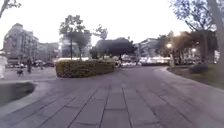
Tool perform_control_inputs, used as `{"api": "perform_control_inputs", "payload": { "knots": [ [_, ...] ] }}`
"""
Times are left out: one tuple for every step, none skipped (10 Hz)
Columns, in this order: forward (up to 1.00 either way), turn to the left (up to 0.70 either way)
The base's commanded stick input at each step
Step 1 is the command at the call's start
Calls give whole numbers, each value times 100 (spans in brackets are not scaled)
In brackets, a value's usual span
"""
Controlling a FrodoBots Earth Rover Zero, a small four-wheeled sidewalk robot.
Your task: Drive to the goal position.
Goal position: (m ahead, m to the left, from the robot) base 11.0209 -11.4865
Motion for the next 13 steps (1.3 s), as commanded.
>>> {"api": "perform_control_inputs", "payload": {
  "knots": [
    [70, 0],
    [70, 0],
    [70, 0],
    [70, 0],
    [70, 0],
    [70, 0],
    [70, 0],
    [70, 0],
    [70, 0],
    [70, 0],
    [70, 0],
    [70, 0],
    [70, 0]
  ]
}}
